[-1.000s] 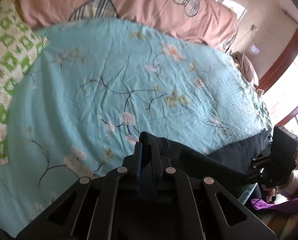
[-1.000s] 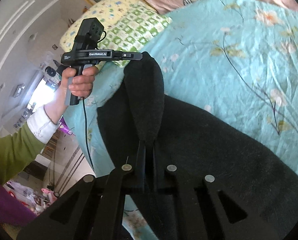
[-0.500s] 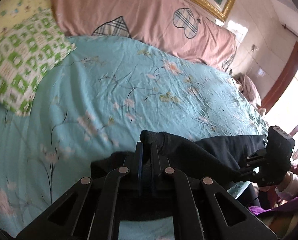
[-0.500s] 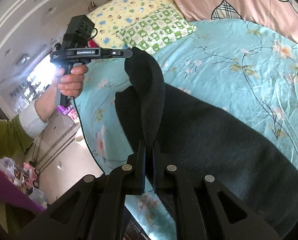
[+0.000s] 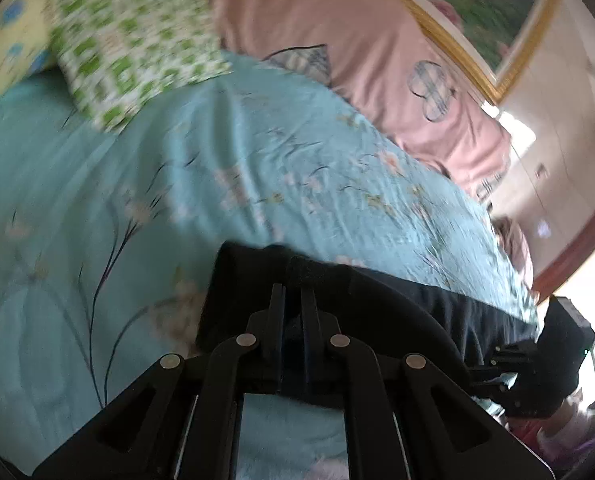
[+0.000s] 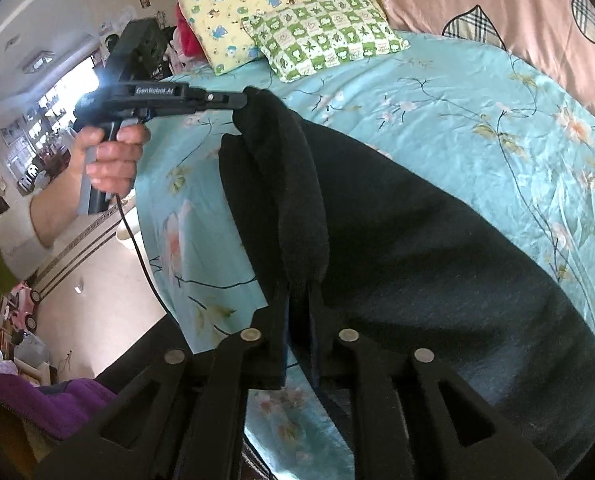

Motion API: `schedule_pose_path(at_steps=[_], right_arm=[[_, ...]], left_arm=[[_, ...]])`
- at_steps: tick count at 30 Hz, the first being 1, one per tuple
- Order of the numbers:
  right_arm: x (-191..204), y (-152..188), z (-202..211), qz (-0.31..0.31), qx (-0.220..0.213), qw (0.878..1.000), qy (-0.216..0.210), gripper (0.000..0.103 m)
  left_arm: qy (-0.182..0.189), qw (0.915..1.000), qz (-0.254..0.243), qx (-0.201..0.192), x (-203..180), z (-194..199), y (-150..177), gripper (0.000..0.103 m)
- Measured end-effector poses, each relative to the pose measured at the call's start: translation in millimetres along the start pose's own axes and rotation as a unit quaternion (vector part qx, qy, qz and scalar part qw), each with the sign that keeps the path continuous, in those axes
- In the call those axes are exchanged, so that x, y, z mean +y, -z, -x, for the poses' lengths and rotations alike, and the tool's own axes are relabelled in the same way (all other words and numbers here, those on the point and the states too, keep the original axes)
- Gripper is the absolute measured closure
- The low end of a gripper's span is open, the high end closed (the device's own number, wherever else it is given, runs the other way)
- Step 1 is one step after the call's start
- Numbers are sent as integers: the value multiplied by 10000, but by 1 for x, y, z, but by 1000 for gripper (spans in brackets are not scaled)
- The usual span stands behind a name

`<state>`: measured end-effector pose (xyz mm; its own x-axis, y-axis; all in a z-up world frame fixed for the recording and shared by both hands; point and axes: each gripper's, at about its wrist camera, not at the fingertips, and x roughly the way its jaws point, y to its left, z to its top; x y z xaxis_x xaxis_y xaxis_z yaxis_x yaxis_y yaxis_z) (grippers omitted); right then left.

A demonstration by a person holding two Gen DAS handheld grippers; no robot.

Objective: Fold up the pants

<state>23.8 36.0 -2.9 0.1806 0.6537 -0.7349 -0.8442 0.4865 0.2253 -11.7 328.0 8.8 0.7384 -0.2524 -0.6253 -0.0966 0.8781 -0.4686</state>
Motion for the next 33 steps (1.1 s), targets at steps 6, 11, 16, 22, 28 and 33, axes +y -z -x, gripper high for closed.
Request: schedule_pose_path(at_steps=[6,11,16,22,28,33], right_arm=[[8,0,2,16,-78,9998,-195,73],[8,-5,5,-167,-218,9989,-382,73],[-1,-10,11,-439,-361,9972,-488,73],[-12,-18,18,-617,-505,9958,-447,68],[-31,-30,26,-824,-670,9938,-329,63],[-56,-49,24,-1065,-661,9920,-161,63]], left_arm=[[-246,9978,621,-1,13,10,23,94],[-267,9932,1129,-70,12,23,45,86],[-251,9888,1456,-191,6,35,60,77],[-279,9850,1668,-330,-8,49,64,59],[-660,9843,1602,-333,-18,49,63,59],[-777,9838,1604,-192,-22,39,67,59]])
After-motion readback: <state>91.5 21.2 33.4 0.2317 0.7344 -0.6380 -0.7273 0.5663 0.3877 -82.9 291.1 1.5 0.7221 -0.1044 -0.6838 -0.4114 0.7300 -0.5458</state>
